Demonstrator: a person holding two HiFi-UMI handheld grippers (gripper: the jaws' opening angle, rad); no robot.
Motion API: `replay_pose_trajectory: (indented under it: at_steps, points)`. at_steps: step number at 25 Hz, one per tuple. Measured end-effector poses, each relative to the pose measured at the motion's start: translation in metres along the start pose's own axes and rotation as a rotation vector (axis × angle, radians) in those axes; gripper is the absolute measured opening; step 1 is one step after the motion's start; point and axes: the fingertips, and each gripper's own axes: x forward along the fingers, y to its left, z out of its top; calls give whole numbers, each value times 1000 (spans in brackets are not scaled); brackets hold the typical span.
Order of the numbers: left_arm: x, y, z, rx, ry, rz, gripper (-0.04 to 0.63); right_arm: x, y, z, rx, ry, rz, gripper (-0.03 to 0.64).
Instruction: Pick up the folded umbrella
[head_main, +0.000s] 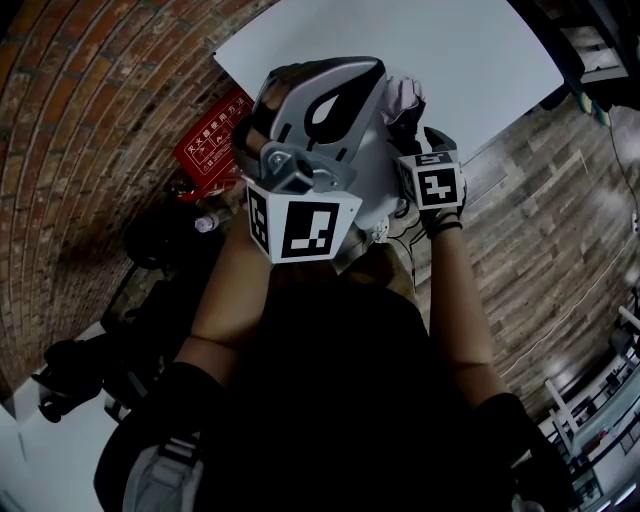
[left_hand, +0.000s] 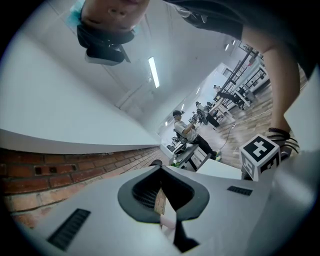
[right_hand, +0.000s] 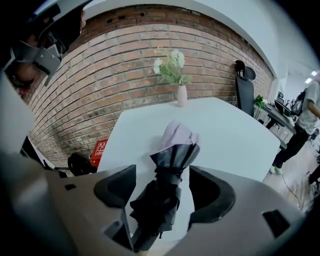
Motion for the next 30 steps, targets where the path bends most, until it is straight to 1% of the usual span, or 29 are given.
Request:
replay_pose_trajectory:
  at_steps: [6,13,19,24,28,30]
  points:
    - [1,-1,-5,-1,7,-12,12,14,-1,-19,42,80,11,316]
    - [1,0,-14,-5,18,-19,12,27,-6,-29,77,139,-5,319]
    - [3,-2,-22,-7,28,-32,12,40,-7,-37,125,178,15,320]
    - [6,-2,-31,-14,41,-40,12,52,-5,-41,137,214,23,320]
    - [9,-3,-37,-19,51,-48,12,55,-6,-47,145,256,-6,321]
    - [9,-2,-39,-21,53,-48,12,56,-7,-46,135,257,-22,321]
